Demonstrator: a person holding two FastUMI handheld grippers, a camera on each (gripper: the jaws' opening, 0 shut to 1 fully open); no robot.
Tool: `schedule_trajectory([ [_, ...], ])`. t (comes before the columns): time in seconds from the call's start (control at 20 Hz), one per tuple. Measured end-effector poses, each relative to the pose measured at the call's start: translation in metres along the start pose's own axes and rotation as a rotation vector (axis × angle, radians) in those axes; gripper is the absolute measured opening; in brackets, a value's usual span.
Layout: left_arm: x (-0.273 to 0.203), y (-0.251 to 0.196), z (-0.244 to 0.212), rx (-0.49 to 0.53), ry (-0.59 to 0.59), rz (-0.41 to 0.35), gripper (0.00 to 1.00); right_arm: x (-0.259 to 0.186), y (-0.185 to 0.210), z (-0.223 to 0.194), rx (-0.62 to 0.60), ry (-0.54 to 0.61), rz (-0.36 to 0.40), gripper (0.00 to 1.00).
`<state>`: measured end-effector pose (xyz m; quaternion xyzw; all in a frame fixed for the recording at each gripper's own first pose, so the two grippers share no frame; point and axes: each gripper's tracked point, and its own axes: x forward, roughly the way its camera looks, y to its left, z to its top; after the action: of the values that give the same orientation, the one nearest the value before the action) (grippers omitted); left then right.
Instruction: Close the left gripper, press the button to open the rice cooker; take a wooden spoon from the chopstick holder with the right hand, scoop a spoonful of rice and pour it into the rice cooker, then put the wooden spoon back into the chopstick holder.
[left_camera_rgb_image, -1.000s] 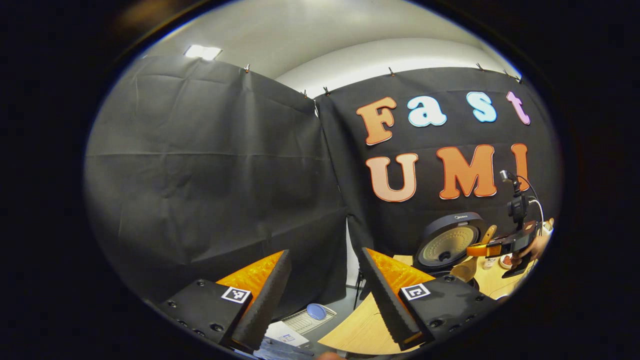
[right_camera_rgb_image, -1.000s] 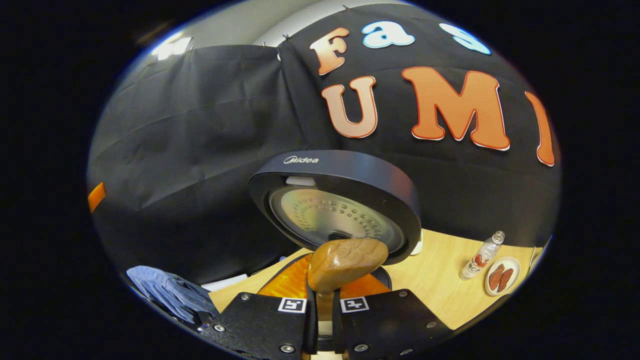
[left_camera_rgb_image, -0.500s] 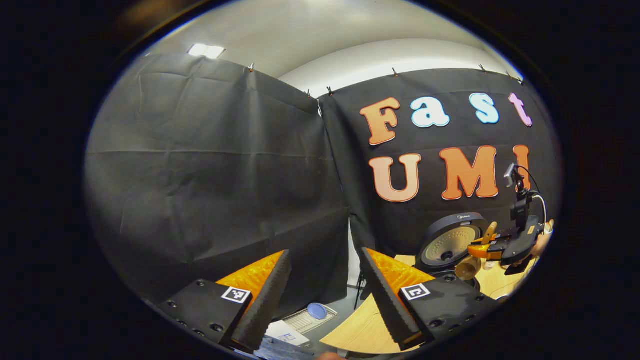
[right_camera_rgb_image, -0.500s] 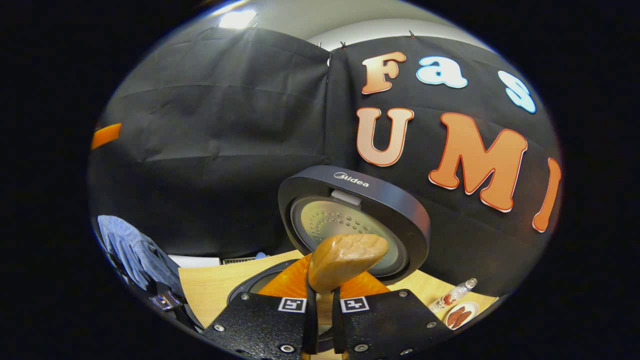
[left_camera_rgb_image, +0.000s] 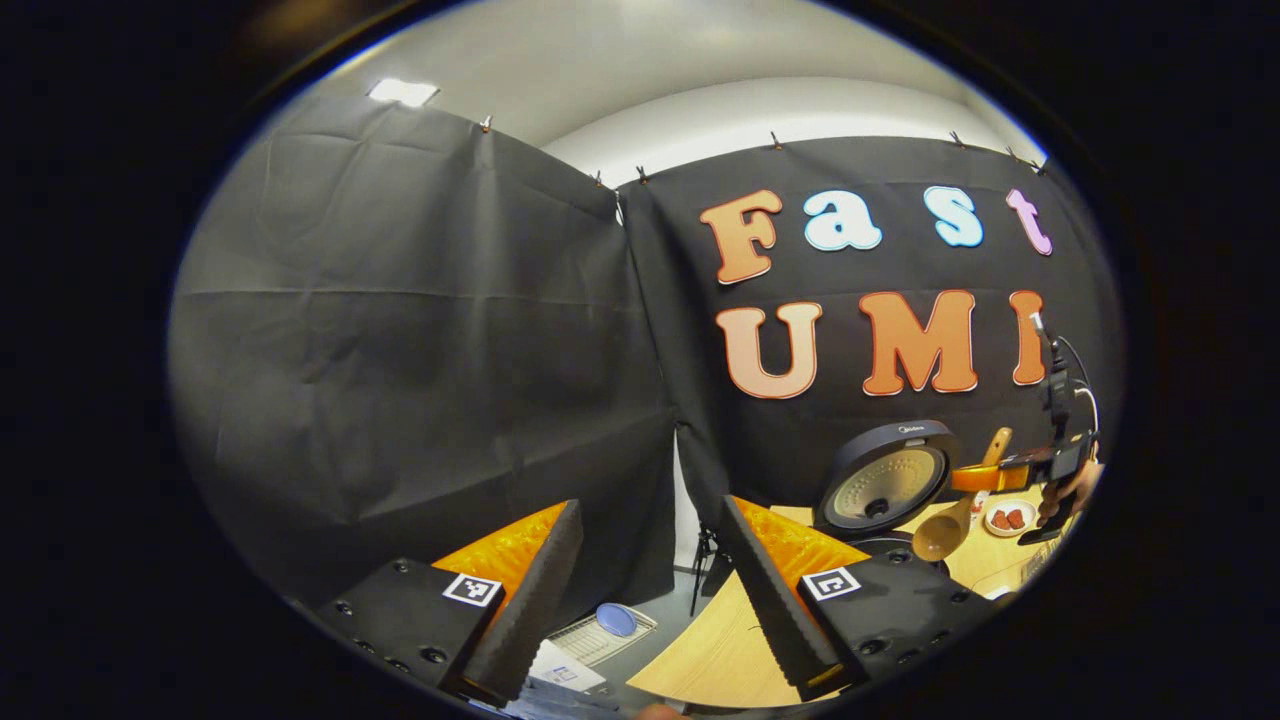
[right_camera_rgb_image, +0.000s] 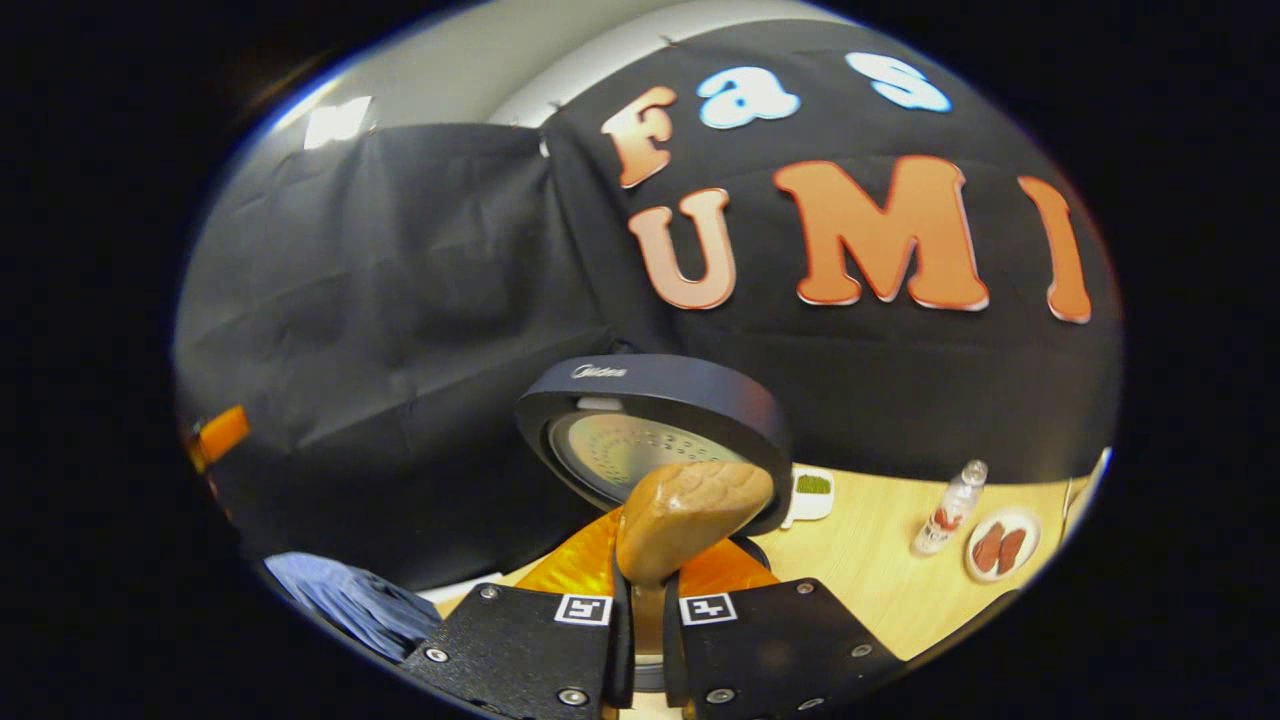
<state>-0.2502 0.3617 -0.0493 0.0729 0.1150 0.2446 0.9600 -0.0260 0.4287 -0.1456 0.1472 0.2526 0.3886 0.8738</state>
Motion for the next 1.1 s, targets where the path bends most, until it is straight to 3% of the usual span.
schedule_trajectory([
  [0.15, 0.011, -0.018, 0.004, 0.01, -0.004, -0.016, 0.94, -0.044, -0.04, 0.005, 0.094, -0.023, -0.055, 0.11],
  [0.4, 0.0, -0.041, 0.017, 0.003, -0.02, -0.023, 0.94, -0.112, -0.136, -0.016, 0.131, -0.012, -0.223, 0.11],
  [0.45, -0.004, -0.047, 0.021, -0.005, -0.025, -0.027, 1.0, -0.128, -0.156, -0.023, 0.15, -0.012, -0.255, 0.11],
  [0.55, -0.009, -0.056, 0.027, -0.007, -0.032, -0.019, 1.0, -0.157, -0.179, -0.035, 0.191, -0.013, -0.297, 0.11],
  [1.0, -0.033, -0.14, 0.048, 0.0, -0.041, -0.042, 0.86, -0.236, -0.295, -0.074, 0.195, 0.006, -0.455, 0.11],
  [1.1, -0.041, -0.154, 0.05, 0.004, -0.042, -0.043, 0.95, -0.247, -0.318, -0.093, 0.179, 0.019, -0.486, 0.11],
])
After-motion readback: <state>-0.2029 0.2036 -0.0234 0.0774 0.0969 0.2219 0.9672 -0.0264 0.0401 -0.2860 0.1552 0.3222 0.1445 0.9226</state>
